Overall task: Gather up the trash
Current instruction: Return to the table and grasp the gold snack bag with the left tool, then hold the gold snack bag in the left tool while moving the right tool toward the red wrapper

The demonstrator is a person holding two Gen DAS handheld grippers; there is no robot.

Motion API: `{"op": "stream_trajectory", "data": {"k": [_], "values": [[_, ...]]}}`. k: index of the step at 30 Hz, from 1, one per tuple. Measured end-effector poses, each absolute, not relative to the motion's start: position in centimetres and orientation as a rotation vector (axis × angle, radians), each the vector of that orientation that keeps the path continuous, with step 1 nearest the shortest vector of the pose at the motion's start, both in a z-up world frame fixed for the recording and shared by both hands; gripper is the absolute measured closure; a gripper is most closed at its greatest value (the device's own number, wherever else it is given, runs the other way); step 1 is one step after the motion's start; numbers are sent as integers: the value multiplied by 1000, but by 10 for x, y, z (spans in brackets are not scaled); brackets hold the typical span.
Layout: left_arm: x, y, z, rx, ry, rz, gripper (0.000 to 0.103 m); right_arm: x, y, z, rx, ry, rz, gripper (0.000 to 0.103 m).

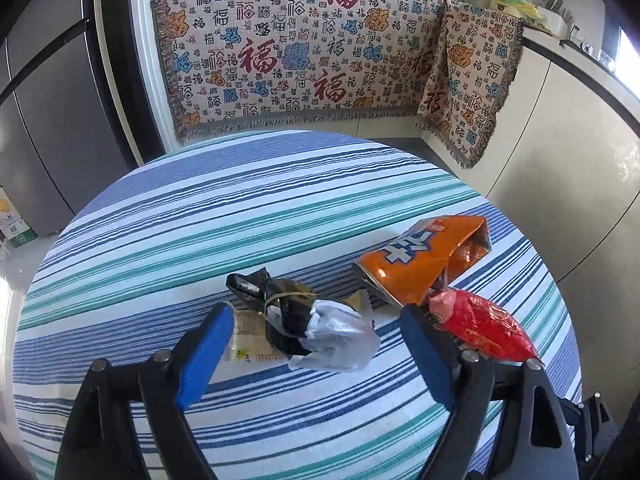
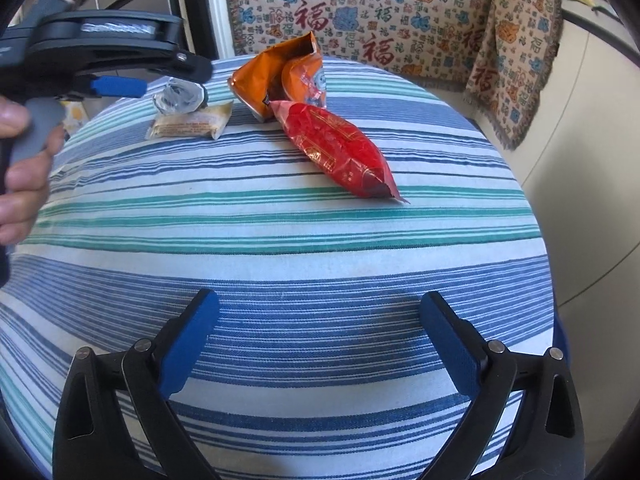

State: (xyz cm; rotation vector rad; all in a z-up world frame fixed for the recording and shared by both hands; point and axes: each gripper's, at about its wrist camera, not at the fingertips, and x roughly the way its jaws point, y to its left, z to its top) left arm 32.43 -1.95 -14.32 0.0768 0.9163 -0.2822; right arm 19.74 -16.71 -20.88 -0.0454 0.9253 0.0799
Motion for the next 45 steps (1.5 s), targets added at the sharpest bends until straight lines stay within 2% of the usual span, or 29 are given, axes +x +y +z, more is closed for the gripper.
{"op": "stream_trajectory", "data": {"k": [1,5,13,17,19,21,23,28,31,33,45], "values": [[324,-20,-146,89,927,-289,57,198,-167,-209,-45,925,81,2],[303,0,-138,58,906,-335,62,198,-167,-210,-42,925,81,2],[203,63,-124,68,899,-461,61,196,-166,-210,-41,925,82,2],[168,76,-146,83,912,-470,54,196,-166,-210,-42,925,81,2],[161,78,-160,96,915,-442,46,196,-166,-210,-43,925,80,2],[159,79,-174,100,940,-391,33,196,-167,-211,-42,925,79,2],[159,79,-184,106,951,-362,33,196,-168,-211,-42,925,81,2],[163,76,-189,147,922,-304,14,196,-168,-211,-42,926,81,1],[170,78,-191,130,923,-266,11,194,-170,-211,-40,925,81,1],[173,78,-192,127,926,-251,5,193,-171,-211,-40,926,81,1],[176,79,-193,126,928,-248,4,192,-171,-212,-39,925,82,1]]}}
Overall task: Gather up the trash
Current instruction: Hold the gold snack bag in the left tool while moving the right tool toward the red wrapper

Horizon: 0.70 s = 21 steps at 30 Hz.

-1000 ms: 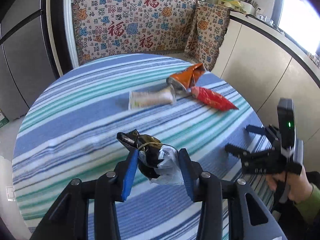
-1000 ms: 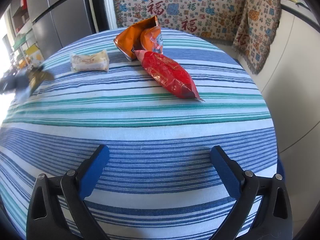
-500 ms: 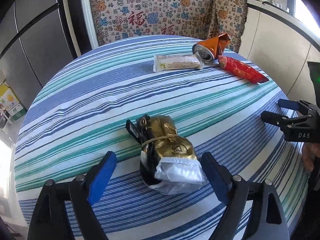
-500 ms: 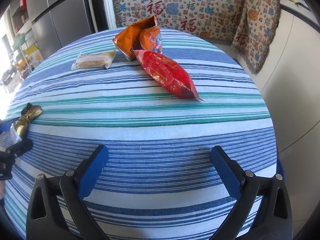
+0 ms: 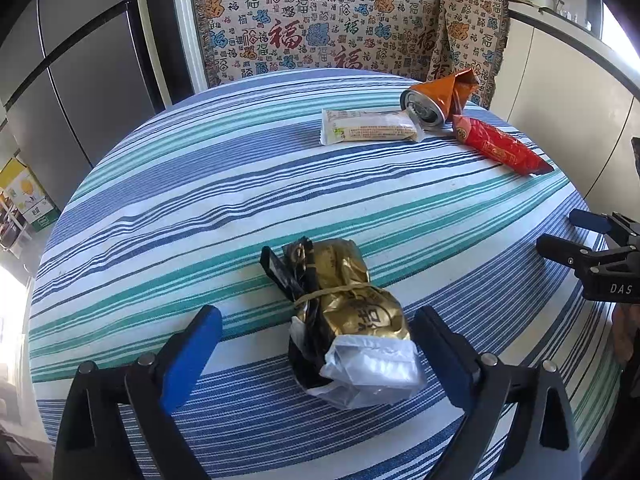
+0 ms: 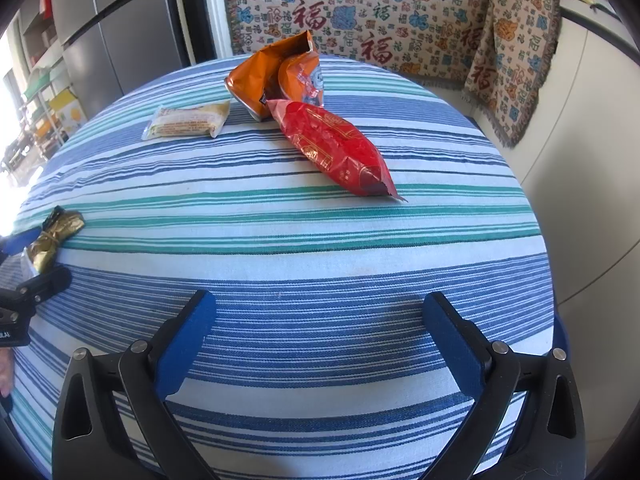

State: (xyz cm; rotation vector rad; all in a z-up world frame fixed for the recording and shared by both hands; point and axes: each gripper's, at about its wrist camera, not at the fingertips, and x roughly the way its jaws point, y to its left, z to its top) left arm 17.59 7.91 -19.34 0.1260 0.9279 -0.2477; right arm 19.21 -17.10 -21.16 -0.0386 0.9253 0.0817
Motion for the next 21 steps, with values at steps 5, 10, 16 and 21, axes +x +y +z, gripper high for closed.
{"op": "stream_trajectory", "data": {"k": [5,10,16,21], "values": [[176,79,-194,126,927,-247,4,192,-171,-212,-39,925,82,1],[176,79,-194,126,927,-247,4,192,-171,-212,-39,925,82,1],[176,78,-194,126,927,-247,4,192,-172,-212,-40,925,81,1],[175,78,-194,126,927,-246,4,192,-173,-213,-40,925,80,1]]}}
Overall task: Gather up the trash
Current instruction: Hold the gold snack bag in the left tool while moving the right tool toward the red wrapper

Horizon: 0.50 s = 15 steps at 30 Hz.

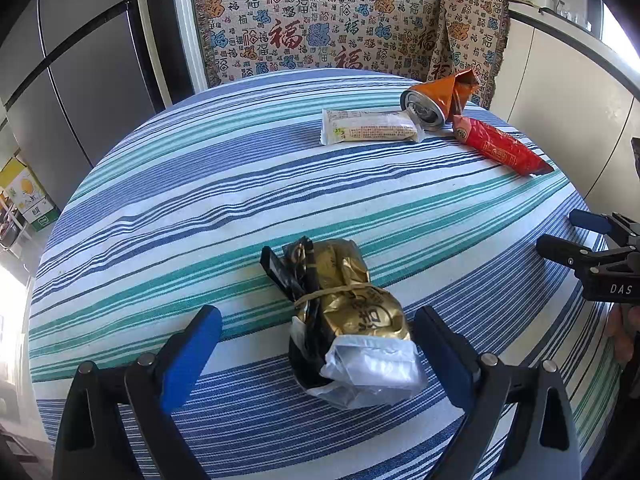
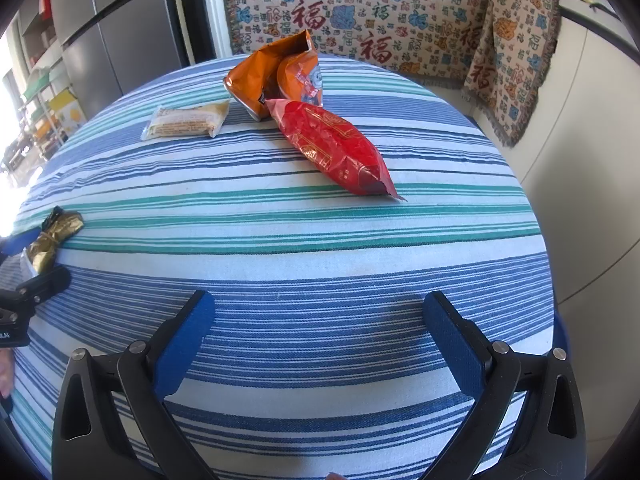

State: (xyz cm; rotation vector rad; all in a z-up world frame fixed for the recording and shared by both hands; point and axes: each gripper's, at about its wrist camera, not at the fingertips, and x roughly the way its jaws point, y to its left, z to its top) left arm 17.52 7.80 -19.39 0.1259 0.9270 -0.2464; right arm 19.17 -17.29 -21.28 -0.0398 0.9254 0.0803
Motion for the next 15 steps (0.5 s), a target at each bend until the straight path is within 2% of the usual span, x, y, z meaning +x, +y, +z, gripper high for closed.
{"op": "stream_trajectory", "data": {"k": [15], "values": [[168,83,-192,121,937,-314,5,191,-176,-213,-52,937,97,1]]}}
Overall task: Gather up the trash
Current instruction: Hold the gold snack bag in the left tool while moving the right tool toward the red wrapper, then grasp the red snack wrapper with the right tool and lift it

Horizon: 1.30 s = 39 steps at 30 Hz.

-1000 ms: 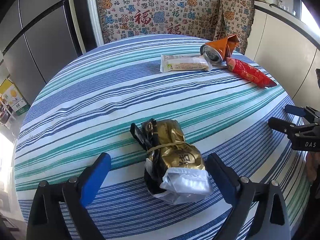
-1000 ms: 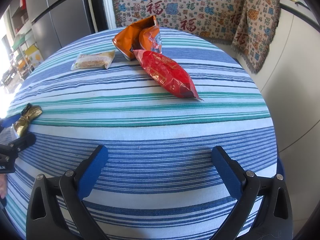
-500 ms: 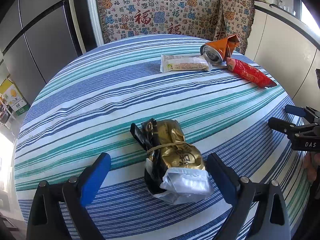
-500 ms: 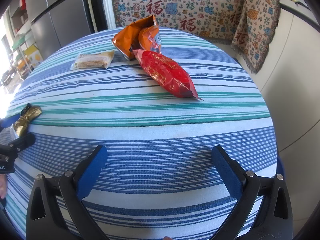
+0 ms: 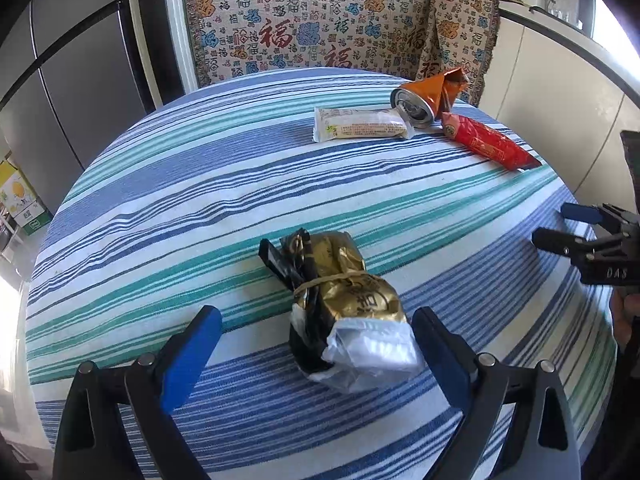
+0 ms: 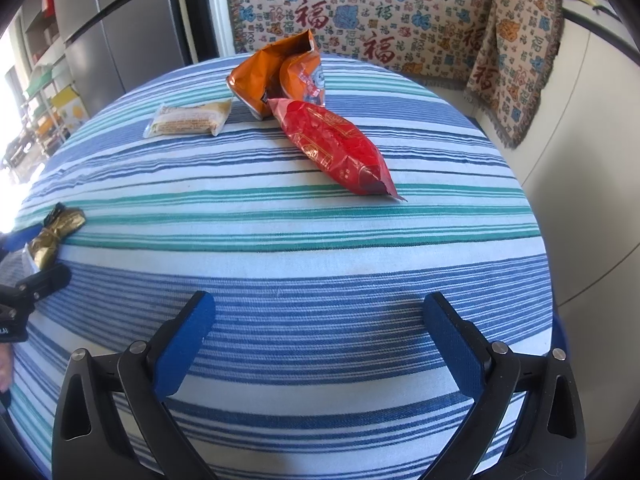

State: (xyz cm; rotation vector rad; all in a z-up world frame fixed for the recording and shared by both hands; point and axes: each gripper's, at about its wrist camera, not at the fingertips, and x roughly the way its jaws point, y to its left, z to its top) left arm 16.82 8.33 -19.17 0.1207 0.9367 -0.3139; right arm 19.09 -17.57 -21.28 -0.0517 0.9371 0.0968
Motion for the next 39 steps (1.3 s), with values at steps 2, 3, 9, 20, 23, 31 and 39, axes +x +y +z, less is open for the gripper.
{"op": "stream_trajectory", "data": {"k": [2,3,9,20,23,31,39], "values": [[160,92,-188,80,938,-374,5,192,-185,-206,-45,947,111,2],[157,95,-186,55,940,-393,5,192,-189,-201,-47,942,120,2],[168,87,-177,0,970,-426,5,245,-201,-175,-89,1031,193,2],[192,75,-187,94,1025,-359,47,315,-160,-189,-272,1196,270,39],[185,73,-187,104,1008,-362,56,311,-164,-189,-235,1199,257,86],[159,55,-167,51,933,-449,58,253,-180,-160,-34,1136,302,90],[144,18,-156,51,915,-508,58,199,-199,-150,134,1082,322,90]]}}
